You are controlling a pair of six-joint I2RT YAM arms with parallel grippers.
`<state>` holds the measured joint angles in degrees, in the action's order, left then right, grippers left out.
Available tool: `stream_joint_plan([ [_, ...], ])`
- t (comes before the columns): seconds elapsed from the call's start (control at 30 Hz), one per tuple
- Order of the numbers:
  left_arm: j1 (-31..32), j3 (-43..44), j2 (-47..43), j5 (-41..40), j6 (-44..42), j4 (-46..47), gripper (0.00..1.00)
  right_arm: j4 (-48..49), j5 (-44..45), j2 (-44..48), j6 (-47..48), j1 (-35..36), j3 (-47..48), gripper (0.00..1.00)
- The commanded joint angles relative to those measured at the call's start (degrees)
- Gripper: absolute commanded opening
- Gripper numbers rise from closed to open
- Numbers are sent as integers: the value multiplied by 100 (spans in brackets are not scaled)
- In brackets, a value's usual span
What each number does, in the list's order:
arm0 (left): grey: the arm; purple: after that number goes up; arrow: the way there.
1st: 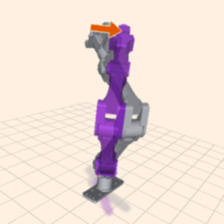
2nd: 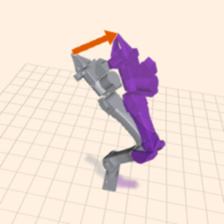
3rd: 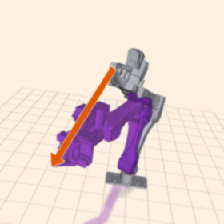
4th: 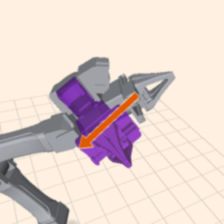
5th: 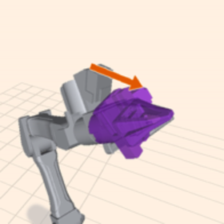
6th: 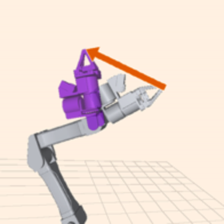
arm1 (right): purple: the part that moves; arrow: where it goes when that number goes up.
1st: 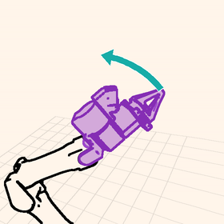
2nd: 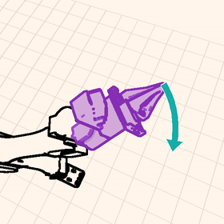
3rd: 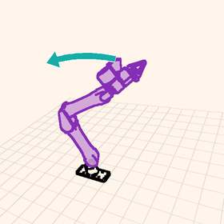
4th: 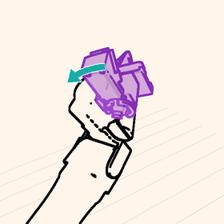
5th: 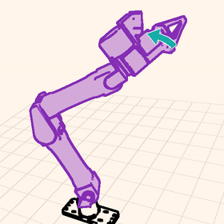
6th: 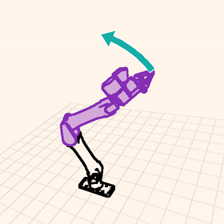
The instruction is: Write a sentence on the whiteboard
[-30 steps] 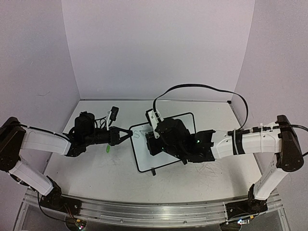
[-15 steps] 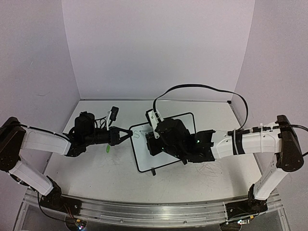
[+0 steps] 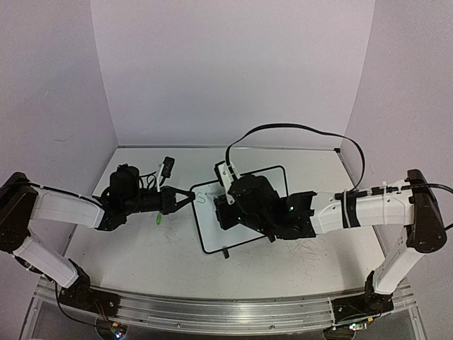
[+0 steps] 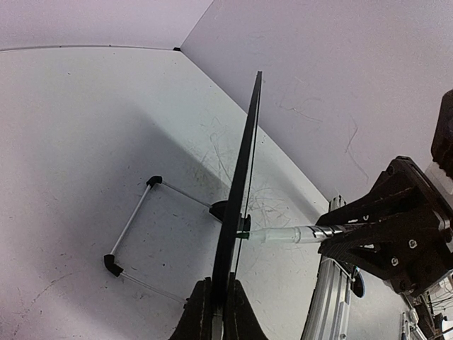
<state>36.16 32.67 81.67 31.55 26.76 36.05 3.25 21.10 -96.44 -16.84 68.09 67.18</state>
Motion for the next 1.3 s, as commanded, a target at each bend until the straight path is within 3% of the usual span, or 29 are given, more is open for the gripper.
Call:
stream_joint_plan([
  [0.0,-30,165,-204,-13,-92,166,0,-55,-7,29,-102,43,-28,0],
  [0.6,-30,179,-186,4,-92,159,0,-127,63,107,-306,107,-235,0],
  [0.87,-30,179,-186,17,-84,162,0,-86,482,327,-344,107,-292,0],
  [1.0,-30,179,-187,18,-75,161,0,643,0,653,-47,107,-546,0],
  [1.27,-30,189,-212,33,-71,147,0,606,-150,267,92,107,-196,0],
])
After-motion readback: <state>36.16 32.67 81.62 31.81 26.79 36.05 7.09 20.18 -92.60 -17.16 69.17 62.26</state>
